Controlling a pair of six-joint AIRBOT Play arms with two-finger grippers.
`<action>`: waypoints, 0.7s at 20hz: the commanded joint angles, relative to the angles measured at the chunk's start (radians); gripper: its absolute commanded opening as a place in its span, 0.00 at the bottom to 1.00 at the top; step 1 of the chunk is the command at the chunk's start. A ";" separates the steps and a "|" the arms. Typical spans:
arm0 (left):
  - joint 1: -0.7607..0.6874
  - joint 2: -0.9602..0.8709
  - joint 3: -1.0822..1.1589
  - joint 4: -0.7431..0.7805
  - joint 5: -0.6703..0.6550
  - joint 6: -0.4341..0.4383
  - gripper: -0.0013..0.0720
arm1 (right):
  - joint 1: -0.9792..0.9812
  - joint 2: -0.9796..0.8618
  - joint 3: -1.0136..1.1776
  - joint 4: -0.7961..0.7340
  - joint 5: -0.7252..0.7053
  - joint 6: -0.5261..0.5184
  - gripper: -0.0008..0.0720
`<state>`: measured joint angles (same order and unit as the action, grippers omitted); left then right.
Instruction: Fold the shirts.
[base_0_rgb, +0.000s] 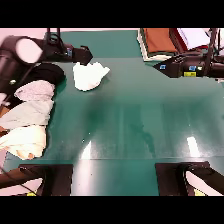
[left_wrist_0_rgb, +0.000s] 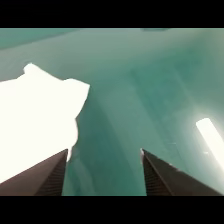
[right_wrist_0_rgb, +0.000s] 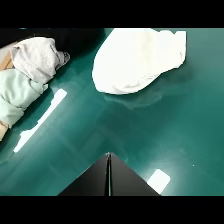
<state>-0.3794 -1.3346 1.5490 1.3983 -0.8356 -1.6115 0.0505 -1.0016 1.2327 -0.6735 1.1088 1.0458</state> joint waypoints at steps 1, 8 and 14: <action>0.061 -0.164 0.000 0.072 0.014 -0.084 0.77 | 0.002 0.000 0.001 0.001 -0.006 0.000 0.04; 0.088 -0.413 0.001 0.030 0.135 -0.111 0.77 | 0.002 0.000 0.001 0.001 -0.007 0.000 0.04; 0.089 -0.406 0.089 0.031 0.100 -0.109 0.05 | 0.002 0.000 0.002 0.002 -0.011 0.000 0.04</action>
<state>-0.2924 -1.7332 1.5845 1.4311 -0.6983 -1.7191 0.0525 -1.0016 1.2331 -0.6727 1.0985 1.0462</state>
